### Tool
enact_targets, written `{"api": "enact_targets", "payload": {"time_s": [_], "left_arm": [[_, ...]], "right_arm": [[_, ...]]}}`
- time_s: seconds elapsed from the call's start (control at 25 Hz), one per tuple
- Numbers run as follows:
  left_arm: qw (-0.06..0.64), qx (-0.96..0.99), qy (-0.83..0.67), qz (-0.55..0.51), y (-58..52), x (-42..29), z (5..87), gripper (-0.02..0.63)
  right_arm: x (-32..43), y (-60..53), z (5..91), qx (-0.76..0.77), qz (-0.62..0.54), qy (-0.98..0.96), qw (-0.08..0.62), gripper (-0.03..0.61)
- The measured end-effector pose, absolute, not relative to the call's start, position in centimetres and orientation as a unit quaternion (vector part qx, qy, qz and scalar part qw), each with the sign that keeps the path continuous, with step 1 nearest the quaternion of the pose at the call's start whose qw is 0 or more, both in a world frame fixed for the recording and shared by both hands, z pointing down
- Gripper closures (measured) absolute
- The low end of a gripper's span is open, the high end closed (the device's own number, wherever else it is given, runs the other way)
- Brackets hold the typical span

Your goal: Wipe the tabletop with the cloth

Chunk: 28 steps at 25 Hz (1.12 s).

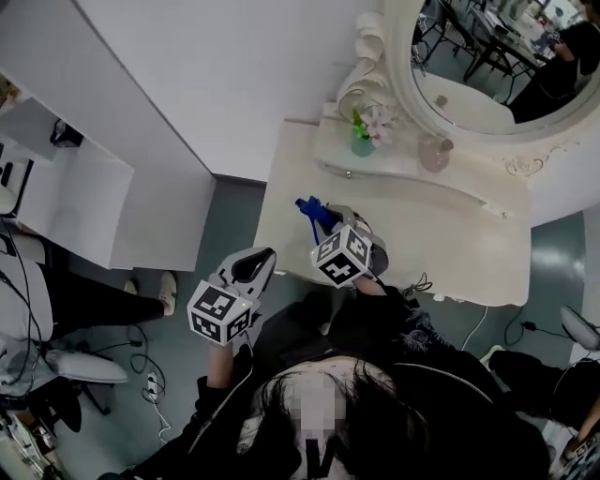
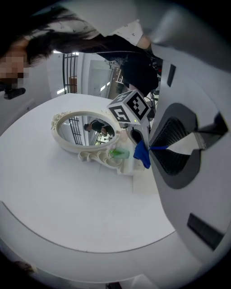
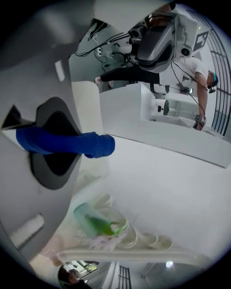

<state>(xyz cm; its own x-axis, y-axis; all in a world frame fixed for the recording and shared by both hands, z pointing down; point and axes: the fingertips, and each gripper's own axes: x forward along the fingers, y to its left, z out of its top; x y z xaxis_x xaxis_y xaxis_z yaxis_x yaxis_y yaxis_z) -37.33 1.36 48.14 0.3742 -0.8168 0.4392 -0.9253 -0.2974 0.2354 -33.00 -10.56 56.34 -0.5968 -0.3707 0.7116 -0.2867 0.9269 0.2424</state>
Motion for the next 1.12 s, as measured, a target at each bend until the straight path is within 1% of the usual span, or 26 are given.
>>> {"api": "enact_targets", "payload": {"time_s": [0.2, 0.36, 0.48, 0.6, 0.88, 1.0, 1.12], "left_arm": [[0.238, 0.762, -0.593, 0.107, 5.0, -41.2, 48.2, 0.612], [0.245, 0.742, -0.615, 0.103, 7.3, -42.6, 48.4, 0.612], [0.25, 0.735, -0.622, 0.104, 8.5, -43.0, 48.7, 0.612], [0.256, 0.729, -0.626, 0.106, 9.2, -43.6, 49.0, 0.612], [0.254, 0.74, -0.613, 0.109, 8.0, -43.3, 49.2, 0.612], [0.25, 0.752, -0.6, 0.108, 6.7, -42.5, 49.1, 0.612], [0.248, 0.765, -0.584, 0.11, 5.6, -41.5, 49.0, 0.612]], "right_arm": [[-40.6, -6.2, 57.5, 0.106, -0.078, -0.904, 0.407, 0.502], [-42.9, -5.0, 61.0, 0.086, -0.109, -0.888, 0.439, 0.5], [-42.4, -5.5, 64.0, 0.09, -0.144, -0.862, 0.477, 0.5], [-41.6, -6.3, 65.5, 0.107, -0.167, -0.843, 0.499, 0.5], [-40.3, -8.3, 66.0, 0.136, -0.198, -0.832, 0.5, 0.501], [-38.9, -9.3, 66.0, 0.149, -0.23, -0.817, 0.507, 0.502], [-37.2, -10.3, 66.1, 0.164, -0.229, -0.81, 0.515, 0.503]]}}
